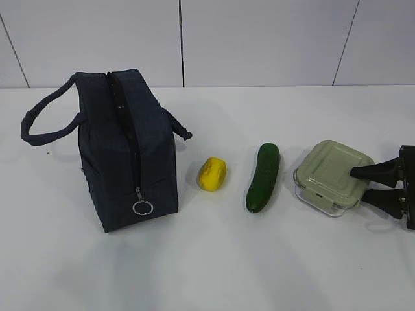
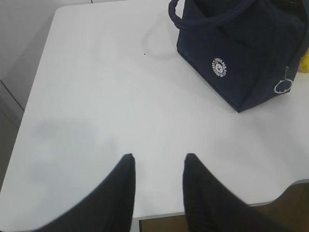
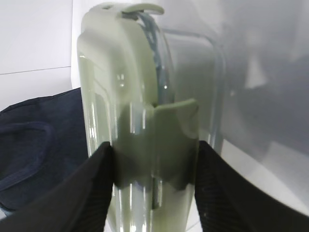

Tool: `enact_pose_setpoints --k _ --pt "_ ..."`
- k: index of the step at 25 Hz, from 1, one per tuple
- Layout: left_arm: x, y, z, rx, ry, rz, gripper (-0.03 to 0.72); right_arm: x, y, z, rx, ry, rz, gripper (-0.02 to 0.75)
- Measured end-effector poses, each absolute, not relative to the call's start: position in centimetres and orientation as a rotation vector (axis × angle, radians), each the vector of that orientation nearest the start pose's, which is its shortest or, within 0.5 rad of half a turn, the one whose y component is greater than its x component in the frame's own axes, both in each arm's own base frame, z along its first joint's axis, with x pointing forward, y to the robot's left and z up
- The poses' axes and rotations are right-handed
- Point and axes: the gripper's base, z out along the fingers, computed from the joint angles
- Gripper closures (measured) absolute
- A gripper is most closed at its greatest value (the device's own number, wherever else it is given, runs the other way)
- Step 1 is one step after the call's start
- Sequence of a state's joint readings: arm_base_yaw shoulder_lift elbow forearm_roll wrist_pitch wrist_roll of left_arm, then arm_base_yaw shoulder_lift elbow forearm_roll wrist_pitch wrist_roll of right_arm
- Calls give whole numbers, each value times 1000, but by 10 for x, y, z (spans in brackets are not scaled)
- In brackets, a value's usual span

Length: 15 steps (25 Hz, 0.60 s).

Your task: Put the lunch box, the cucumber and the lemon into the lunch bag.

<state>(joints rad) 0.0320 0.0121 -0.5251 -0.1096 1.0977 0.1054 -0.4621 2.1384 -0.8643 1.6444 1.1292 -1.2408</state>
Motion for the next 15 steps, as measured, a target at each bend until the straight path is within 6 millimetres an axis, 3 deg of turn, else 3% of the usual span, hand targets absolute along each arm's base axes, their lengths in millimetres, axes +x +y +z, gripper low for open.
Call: enact_pose_setpoints --k 15 --pt "-7 -9 282 84 2062 -47 448 322 -69 90 708 2199 1417 365"
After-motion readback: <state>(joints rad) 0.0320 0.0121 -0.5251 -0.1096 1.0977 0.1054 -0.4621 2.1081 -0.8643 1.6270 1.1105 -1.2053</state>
